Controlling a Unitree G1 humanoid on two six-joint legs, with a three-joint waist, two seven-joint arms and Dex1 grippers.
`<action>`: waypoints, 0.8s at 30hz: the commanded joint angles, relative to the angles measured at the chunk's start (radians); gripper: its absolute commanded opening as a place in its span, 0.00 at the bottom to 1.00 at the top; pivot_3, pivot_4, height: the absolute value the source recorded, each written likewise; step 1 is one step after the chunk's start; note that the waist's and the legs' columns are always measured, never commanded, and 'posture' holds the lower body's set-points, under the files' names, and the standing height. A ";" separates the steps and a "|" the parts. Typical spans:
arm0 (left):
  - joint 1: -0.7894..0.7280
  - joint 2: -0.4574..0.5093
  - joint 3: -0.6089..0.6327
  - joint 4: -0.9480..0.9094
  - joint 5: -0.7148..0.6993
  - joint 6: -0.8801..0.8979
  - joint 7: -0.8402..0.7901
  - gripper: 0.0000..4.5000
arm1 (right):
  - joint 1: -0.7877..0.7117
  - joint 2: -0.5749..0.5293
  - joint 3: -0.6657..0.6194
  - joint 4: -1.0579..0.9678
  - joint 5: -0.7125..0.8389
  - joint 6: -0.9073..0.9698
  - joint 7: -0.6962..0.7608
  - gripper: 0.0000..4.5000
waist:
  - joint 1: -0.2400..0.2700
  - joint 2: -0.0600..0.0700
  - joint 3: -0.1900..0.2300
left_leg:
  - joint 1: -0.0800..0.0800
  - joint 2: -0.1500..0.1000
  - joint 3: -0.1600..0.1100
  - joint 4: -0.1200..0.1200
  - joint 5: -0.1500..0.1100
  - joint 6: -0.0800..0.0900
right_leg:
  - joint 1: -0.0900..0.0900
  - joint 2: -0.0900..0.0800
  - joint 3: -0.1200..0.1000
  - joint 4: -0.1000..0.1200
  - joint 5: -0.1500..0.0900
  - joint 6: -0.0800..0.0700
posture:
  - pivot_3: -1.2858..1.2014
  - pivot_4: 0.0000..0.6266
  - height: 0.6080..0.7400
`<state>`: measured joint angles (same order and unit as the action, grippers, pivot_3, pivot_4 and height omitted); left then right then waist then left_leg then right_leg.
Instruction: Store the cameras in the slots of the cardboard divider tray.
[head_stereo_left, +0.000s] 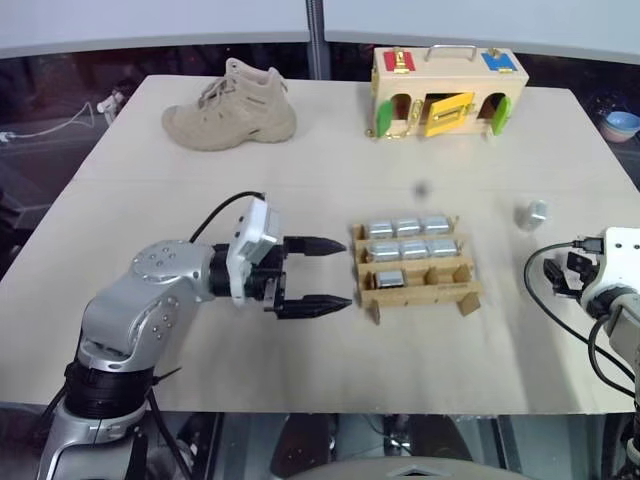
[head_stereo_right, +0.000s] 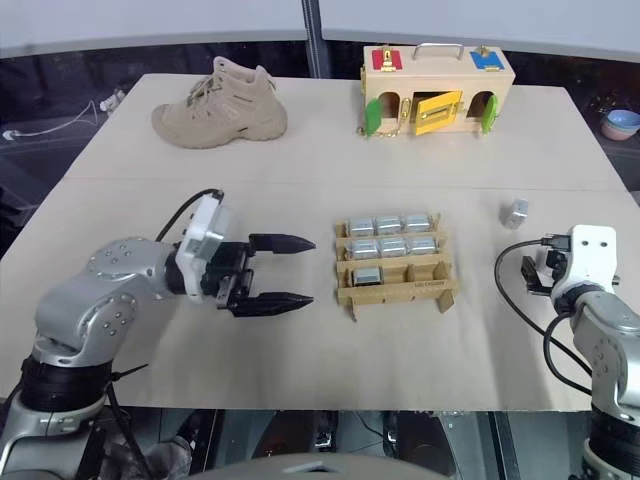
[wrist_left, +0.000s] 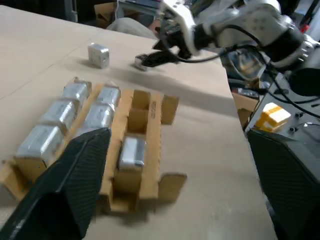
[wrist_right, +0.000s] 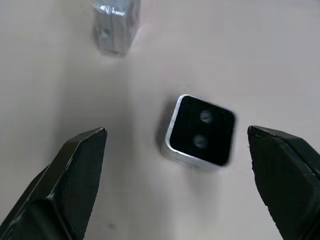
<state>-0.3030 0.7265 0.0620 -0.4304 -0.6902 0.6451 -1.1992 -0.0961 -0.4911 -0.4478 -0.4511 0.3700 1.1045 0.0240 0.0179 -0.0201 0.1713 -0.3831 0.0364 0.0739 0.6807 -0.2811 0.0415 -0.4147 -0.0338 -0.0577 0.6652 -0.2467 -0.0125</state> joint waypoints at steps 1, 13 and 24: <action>0.037 0.039 0.061 -0.045 -0.017 -0.051 -0.013 0.99 | -0.050 0.020 -0.032 0.045 -0.023 0.007 -0.029 1.00 | -0.005 0.000 0.000 | 0.000 0.000 0.000 0.000 0.000 0.000 | 0.000 0.000 0.000 0.000 0.000 0.000 | 0.52 0.24 1.00; 0.068 0.050 0.071 -0.048 -0.030 -0.081 0.035 1.00 | -0.097 0.020 -0.042 0.161 -0.069 -0.018 -0.035 0.50 | -0.006 0.000 0.000 | 0.000 0.000 0.000 -0.001 0.000 0.001 | 0.000 0.000 0.000 -0.001 0.000 0.000 | 0.52 0.24 1.00; -0.201 -0.032 0.087 0.046 -0.515 0.511 0.494 1.00 | 0.053 -0.292 0.236 -0.325 -0.014 -0.488 0.502 0.43 | -0.026 0.000 0.002 | 0.000 0.001 0.000 -0.001 -0.001 0.002 | -0.001 0.002 0.001 -0.001 -0.002 0.005 | 0.52 0.24 1.00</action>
<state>-0.4747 0.6906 0.1164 -0.4061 -1.0697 1.0509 -0.7536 -0.0346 -0.7669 -0.2414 -0.6739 0.3108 0.6845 0.4271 -0.0080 -0.0198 0.1730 -0.3830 0.0376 0.0726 0.6797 -0.2821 0.0432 -0.4152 -0.0310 -0.0569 0.6640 -0.2487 -0.0073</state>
